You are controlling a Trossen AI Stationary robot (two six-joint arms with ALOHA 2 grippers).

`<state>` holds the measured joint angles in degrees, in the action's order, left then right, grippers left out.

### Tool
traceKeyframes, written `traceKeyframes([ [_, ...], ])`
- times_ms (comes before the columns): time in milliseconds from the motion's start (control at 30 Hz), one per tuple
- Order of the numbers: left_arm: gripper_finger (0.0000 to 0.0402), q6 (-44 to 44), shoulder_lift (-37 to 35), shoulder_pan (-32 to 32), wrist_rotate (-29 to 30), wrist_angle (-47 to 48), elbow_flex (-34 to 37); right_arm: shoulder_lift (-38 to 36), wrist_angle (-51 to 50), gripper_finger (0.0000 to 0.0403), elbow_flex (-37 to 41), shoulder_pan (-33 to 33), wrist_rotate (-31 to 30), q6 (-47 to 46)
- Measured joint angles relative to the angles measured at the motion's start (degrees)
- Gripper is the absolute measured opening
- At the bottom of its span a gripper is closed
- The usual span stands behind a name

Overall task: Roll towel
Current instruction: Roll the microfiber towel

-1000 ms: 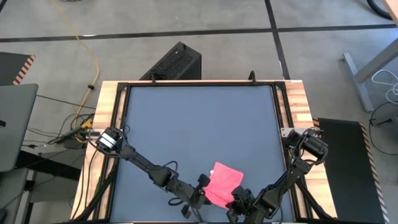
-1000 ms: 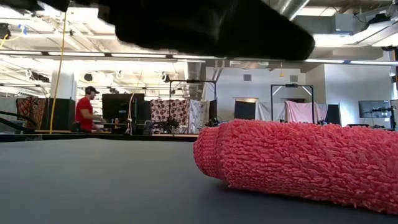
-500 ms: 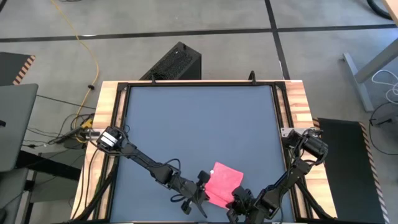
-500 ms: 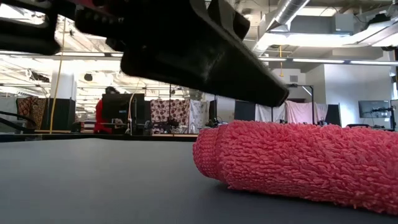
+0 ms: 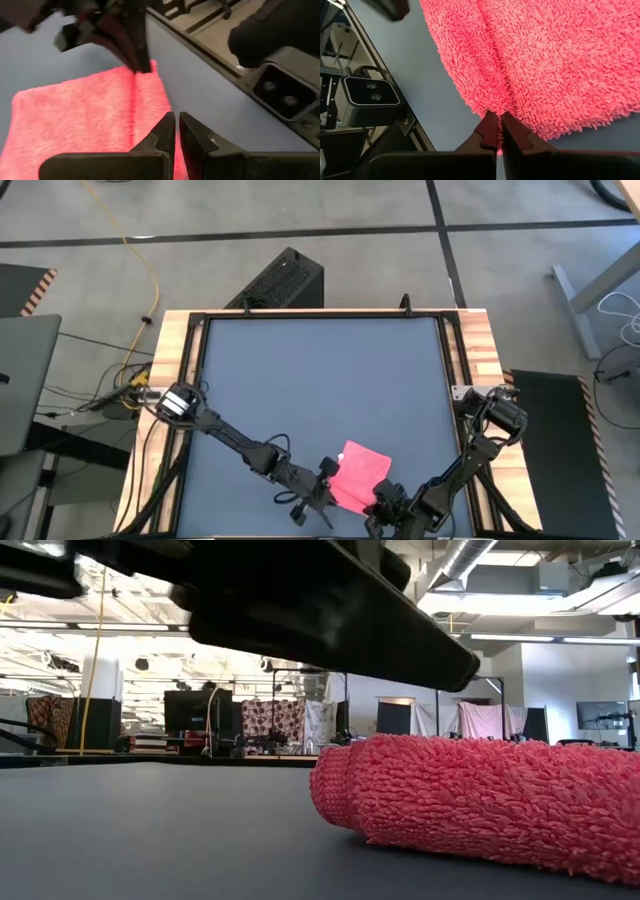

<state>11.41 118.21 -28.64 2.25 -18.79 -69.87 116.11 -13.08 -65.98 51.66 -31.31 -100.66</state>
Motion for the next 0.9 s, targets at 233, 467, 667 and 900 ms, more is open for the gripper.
traceKeyframes([
  [233, 0.0002, -1.11, 0.0, 0.86, -0.41, 0.11, 0.0, 0.0, 0.15, 0.0025, -0.02, -0.02, -0.03, 0.0],
  [467, 0.0, -1.31, 0.0, 0.81, -3.14, -1.31, 0.0, 0.0, 0.17, 0.0025, -0.02, -0.02, -0.09, 0.02],
  [667, 0.0, -1.26, 3.92, 0.78, -2.21, -3.05, -0.56, 0.02, 0.19, 0.0025, -0.02, 0.02, -0.31, 0.07],
  [900, 0.0, -1.23, 3.8, 1.68, -0.27, -3.15, -0.61, 0.02, 0.67, 0.0025, -0.04, 0.09, -0.37, 0.17],
])
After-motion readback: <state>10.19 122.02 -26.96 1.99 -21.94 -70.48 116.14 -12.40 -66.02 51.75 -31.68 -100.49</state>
